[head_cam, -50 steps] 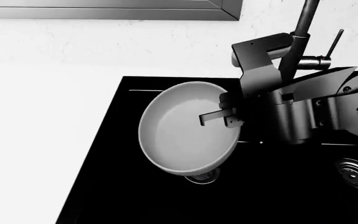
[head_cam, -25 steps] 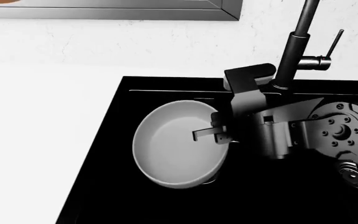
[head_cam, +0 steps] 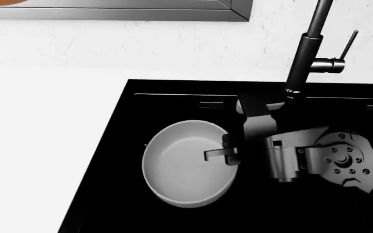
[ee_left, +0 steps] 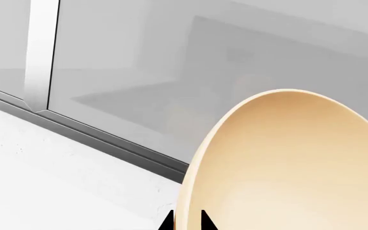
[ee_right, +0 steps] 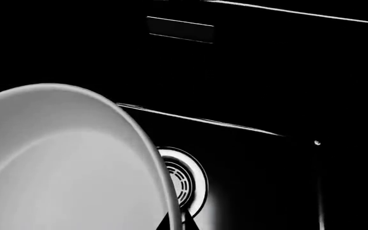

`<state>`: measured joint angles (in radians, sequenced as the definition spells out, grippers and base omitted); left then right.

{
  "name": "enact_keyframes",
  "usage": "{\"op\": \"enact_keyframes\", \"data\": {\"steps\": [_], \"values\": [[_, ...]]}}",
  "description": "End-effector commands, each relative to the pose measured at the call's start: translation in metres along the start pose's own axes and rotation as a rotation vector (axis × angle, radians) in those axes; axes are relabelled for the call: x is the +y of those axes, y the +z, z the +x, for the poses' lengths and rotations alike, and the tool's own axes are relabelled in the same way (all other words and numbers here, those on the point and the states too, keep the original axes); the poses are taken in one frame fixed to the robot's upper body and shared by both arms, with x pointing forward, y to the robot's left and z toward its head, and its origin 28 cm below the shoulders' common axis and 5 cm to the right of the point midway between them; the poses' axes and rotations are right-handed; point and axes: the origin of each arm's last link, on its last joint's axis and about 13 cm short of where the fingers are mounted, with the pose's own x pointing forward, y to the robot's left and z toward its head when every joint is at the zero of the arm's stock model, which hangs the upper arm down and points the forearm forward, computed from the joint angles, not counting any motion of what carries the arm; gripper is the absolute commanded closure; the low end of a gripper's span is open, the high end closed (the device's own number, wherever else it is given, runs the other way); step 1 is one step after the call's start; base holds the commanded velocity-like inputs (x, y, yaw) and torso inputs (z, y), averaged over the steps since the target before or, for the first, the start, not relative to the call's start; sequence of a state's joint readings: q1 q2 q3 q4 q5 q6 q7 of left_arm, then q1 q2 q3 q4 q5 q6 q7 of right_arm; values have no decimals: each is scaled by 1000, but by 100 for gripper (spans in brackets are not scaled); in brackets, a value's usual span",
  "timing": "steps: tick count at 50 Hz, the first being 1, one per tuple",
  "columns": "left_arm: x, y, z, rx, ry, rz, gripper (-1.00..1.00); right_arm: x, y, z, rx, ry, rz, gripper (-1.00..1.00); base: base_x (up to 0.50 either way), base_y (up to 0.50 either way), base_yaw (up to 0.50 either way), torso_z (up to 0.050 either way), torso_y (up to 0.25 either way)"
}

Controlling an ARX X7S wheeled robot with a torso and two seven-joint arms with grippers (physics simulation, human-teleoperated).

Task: Stack the bowls in the sink.

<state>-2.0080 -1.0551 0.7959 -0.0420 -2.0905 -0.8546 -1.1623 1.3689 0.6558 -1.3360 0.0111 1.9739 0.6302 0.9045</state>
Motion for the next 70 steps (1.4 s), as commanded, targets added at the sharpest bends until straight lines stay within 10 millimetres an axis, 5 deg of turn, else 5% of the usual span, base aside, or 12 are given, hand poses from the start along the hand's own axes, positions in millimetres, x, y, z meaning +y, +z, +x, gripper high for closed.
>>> {"op": "enact_keyframes", "data": {"steps": [1,70], "values": [[1,2,-1,-12,2,-10,100,-4,-8,6,9,1,16,100,0,0,0,0,0],[3,0,-1,-8,9,-11,100,1,-36,48,145,-25,19,100,0,0,0,0,1]]}}
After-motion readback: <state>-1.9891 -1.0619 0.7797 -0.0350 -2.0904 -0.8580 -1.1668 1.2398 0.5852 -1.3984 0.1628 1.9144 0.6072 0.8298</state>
